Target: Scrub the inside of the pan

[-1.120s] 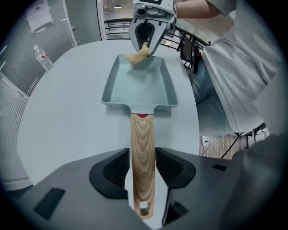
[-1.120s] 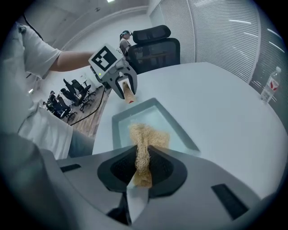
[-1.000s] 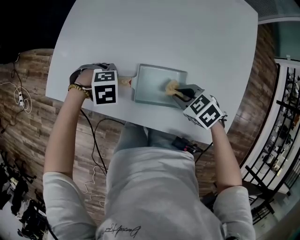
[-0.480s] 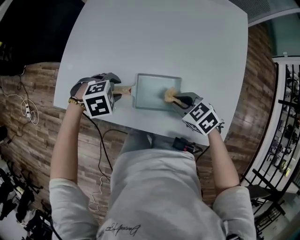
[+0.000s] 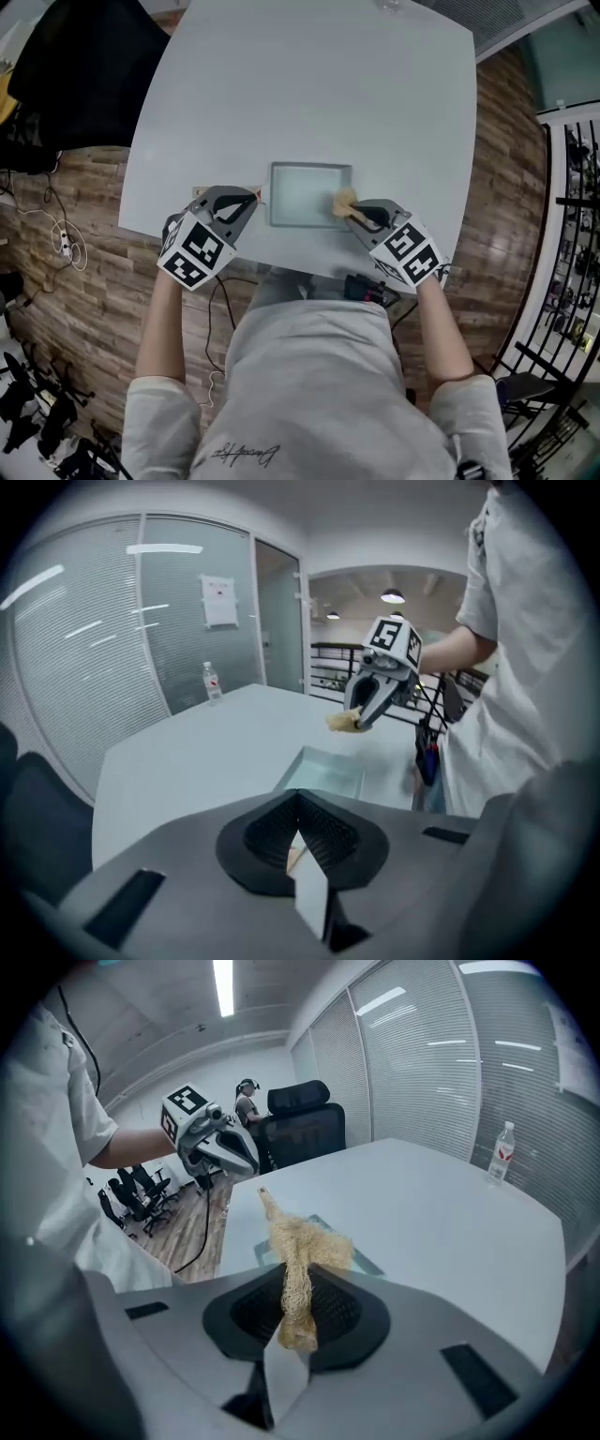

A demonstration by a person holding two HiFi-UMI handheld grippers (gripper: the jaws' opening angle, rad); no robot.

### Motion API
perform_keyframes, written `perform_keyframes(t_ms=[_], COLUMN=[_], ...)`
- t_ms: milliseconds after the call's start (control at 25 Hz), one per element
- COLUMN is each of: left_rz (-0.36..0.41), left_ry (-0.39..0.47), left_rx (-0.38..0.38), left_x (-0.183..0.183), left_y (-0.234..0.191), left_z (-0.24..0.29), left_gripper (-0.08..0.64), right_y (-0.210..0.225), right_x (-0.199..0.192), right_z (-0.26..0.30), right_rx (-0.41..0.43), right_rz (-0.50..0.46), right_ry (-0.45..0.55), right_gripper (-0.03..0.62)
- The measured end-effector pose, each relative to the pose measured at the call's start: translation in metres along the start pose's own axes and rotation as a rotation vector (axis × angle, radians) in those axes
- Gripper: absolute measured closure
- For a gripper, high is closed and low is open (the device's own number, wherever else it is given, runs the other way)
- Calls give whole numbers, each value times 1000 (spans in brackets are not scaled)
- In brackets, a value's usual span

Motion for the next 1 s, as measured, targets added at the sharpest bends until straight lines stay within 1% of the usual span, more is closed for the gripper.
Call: perform_keyframes(t_ms=[120,200,320,440,520,640,840,1000], left_rz=[-156,-247,-344,-418,-442,-434,-435,-426], left_ry=[168,261,368,453,480,490,551,542], left_rx=[53,94,157,216,246,280,330,343], left_x=[6,9,14,18,20,25,36,44], left_y=[17,27,37,43,46,45,40,36], left_z=[-4,-7,-13,-20,-24,-25,-32,-28], left_gripper=[549,549,549,549,549,550,550,551], right_y=[-5,-8,-9,-10,-12,-14,-17,-14], right_x=[8,11,12,15,18,26,36,37], right_z=[-12,-17,-20,-25,-30,-33,-37,-39], right_rx=[-29,-53,-99,-113,-126,-157,-155,-149], right_rz=[22,48,92,176,213,217,229,254], right_ry=[45,73,111,174,218,255,287,306], right_gripper=[525,523,523,523,523,523,523,525])
Point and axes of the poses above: the fingertips, and each gripper's own axes: z forward along the fingers, y to its right, x out of its top, the point moved 6 cm from there along -z, backward along the fingers, and after that the axes turned 8 degrees about -x, right-handed, at the moved point
